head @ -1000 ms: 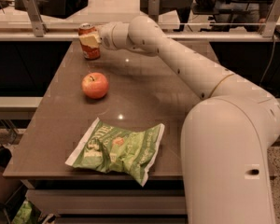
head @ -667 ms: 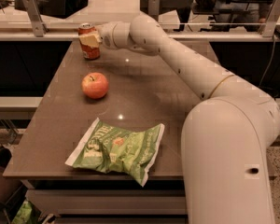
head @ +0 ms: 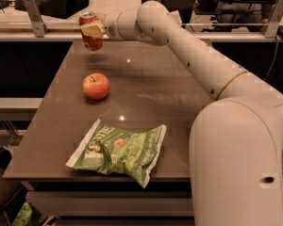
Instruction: Pick coke can
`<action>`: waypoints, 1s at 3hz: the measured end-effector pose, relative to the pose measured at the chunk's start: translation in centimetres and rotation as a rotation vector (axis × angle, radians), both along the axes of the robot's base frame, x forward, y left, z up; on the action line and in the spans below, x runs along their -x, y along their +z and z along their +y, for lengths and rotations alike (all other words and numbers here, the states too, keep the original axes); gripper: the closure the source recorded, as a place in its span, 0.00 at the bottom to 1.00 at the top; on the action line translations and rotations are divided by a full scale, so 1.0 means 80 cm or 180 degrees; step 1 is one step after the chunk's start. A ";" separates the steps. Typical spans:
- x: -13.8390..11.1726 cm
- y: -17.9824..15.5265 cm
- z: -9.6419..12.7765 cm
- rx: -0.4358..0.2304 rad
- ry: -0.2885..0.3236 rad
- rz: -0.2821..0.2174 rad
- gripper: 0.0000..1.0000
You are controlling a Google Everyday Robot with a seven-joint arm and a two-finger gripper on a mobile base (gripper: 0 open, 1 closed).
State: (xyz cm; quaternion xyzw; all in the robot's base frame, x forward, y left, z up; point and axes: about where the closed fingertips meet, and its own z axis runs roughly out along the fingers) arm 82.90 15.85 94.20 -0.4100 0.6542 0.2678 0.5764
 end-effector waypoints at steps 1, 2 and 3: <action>0.007 0.039 -0.013 0.0094 -0.0026 -0.0155 1.00; 0.017 0.079 -0.024 0.0165 -0.0062 -0.0372 1.00; 0.017 0.079 -0.024 0.0165 -0.0061 -0.0372 1.00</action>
Offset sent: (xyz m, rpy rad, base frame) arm -0.0209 -0.0385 0.1045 -0.0803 -0.2044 -0.0445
